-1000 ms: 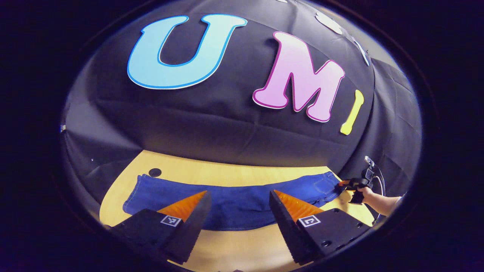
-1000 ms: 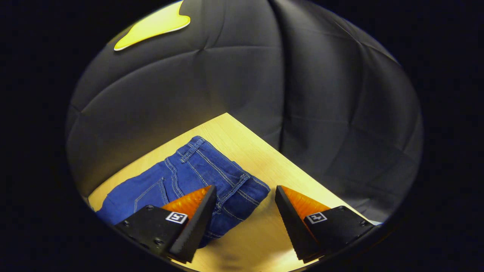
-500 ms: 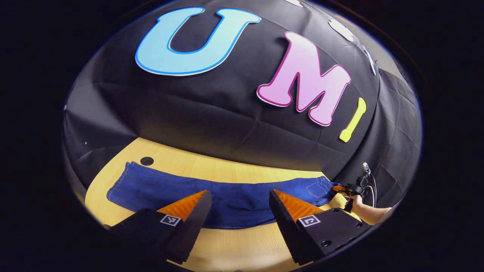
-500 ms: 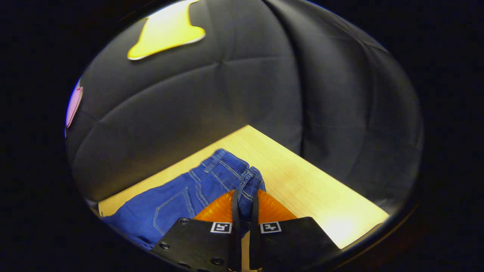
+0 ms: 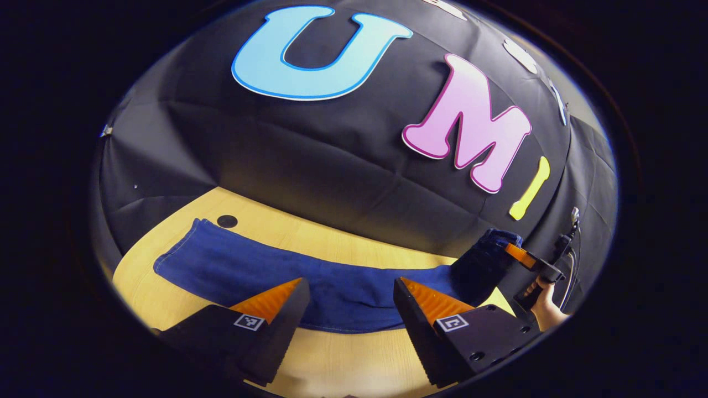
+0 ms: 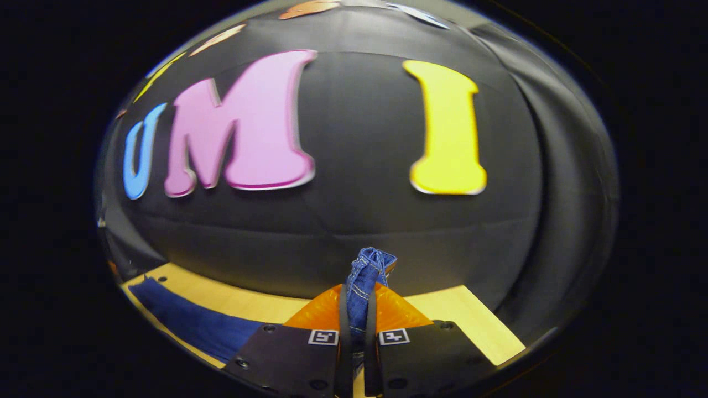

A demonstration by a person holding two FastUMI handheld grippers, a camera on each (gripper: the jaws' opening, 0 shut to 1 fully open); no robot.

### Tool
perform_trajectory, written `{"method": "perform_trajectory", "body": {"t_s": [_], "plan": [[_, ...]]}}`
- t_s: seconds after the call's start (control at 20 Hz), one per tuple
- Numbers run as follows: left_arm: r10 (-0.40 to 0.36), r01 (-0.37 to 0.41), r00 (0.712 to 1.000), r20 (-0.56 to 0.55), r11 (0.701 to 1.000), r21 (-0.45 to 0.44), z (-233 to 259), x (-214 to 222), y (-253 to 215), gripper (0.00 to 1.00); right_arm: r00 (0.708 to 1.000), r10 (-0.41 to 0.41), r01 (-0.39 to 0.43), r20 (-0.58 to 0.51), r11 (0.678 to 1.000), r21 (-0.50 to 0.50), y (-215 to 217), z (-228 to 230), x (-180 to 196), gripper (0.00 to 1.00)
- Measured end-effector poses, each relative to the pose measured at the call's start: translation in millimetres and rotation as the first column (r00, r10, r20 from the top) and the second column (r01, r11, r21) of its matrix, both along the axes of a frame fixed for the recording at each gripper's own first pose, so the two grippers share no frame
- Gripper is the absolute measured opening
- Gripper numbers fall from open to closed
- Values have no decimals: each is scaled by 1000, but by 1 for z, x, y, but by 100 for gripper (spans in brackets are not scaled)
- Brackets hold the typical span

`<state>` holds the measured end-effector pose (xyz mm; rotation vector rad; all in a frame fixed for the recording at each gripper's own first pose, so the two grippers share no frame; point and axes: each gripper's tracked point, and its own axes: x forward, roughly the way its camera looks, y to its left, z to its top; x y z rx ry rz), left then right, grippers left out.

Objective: Grasp the waist and the cuffs of the jeans and fold them to make the two legs overlap; first hold the waist and fold one-third of the jeans toward the cuffs, then hold the cuffs and fold the remaining one-third in the same direction to finish folding.

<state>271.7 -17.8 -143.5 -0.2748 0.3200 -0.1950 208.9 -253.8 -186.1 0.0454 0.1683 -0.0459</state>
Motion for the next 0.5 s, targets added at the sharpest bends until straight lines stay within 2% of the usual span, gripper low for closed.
{"method": "perform_trajectory", "body": {"t_s": [0.25, 0.35, 0.5], "plan": [[72, -73, 997, 39, 997, 7, 1, 8, 33, 97, 973, 230, -231, -28, 971, -56, 16, -8, -12, 11], [115, -114, 992, 43, 993, -20, -3, 11, 52, 97, 958, 277, -282, -78, 957, -62, 12, -23, -14, 11], [211, -209, 977, 33, 977, -43, -21, 16, 97, 96, 937, 305, -318, -173, 947, -53, -2, -66, -20, 11]]}}
